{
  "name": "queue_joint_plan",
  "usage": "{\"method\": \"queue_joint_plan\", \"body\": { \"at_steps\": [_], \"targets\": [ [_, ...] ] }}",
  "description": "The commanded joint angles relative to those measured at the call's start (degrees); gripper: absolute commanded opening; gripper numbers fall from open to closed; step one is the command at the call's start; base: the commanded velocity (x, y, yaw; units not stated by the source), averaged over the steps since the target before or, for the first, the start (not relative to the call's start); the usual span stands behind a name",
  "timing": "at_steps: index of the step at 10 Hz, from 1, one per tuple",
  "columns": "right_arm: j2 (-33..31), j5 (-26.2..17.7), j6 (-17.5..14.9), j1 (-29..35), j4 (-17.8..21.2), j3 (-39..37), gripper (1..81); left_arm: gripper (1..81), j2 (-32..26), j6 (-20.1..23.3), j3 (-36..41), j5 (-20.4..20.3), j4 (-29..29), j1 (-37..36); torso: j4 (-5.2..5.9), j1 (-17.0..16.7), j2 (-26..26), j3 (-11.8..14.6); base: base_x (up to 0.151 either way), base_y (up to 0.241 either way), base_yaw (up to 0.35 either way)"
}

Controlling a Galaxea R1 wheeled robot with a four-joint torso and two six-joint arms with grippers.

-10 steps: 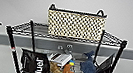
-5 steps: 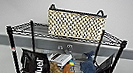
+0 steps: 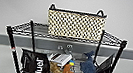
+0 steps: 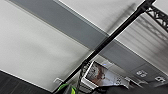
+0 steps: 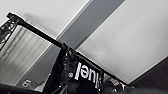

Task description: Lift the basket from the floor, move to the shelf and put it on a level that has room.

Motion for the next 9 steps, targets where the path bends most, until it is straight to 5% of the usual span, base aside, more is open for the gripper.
{"method": "queue_joint_plan", "body": {
  "at_steps": [1,9],
  "targets": [
    [5.5,1.0,-2.9,-4.3,0.4,-4.1,81.1,81.1,4.5,1.4,0.9,-7.7,-0.1,7.8,0.00,0.0,0.0,0.0,0.000,0.000,0.000],
    [18.3,5.7,-9.7,-26.0,0.6,-15.5,81.1,81.1,8.8,5.6,2.0,-17.4,0.0,27.5,0.00,0.0,0.0,0.0,0.000,0.000,0.000]
  ]
}}
